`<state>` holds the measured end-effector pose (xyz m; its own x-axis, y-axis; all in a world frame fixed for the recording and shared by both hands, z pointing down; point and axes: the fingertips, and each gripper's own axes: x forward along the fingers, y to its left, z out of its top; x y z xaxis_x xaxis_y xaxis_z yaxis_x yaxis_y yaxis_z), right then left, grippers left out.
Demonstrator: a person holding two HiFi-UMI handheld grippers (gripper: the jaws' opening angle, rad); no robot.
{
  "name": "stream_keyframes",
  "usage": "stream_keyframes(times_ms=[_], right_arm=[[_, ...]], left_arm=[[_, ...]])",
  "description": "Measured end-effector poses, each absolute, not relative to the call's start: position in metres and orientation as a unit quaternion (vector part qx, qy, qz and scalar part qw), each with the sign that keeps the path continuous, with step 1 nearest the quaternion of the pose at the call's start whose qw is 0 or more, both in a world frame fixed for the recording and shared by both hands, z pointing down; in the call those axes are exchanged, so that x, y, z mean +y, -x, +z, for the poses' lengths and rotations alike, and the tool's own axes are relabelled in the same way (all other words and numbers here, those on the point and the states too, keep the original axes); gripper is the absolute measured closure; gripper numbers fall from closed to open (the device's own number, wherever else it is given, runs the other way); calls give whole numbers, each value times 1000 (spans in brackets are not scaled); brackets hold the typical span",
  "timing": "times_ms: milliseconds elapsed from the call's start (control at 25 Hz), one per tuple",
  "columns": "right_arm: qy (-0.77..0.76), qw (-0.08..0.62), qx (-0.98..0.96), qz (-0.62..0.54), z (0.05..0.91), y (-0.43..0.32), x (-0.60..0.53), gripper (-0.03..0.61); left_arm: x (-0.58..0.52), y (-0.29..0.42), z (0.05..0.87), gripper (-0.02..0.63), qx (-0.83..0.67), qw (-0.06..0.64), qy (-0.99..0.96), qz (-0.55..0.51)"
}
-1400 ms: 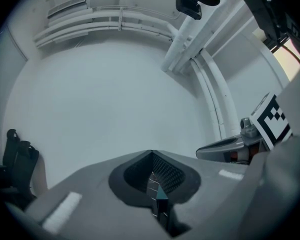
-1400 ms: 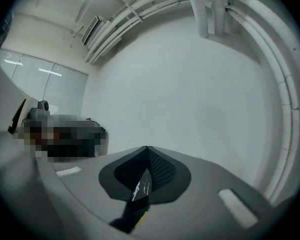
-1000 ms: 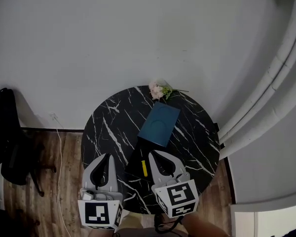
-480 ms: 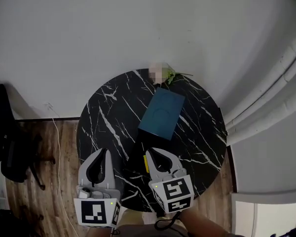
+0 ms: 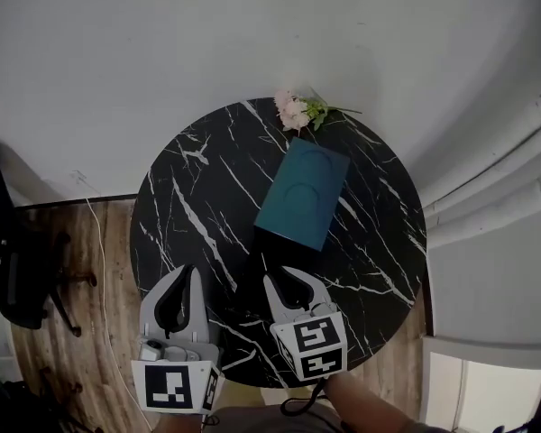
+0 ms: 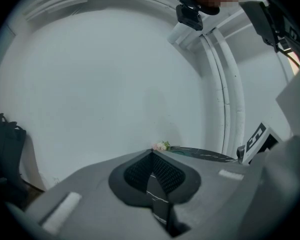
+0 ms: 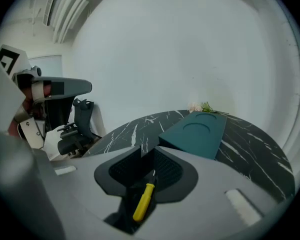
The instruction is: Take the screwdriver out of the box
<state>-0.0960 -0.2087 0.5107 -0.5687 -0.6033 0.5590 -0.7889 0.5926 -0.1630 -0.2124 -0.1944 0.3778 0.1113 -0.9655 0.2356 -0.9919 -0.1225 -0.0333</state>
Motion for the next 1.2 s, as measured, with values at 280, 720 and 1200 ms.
stream_keyframes(times_ms=[280, 720, 1200], right_arm=[[-407, 267, -842, 234, 545, 101, -216, 454], [-398, 328, -816, 262, 573, 110, -220, 468], [-356, 414, -785, 294, 594, 114, -215, 511]], left_arm=[[-212, 224, 398, 614, -655, 84, -744, 106], [-229, 240, 412, 614, -654, 99, -742, 108], [-235, 247, 413, 614, -653, 103, -743, 107]])
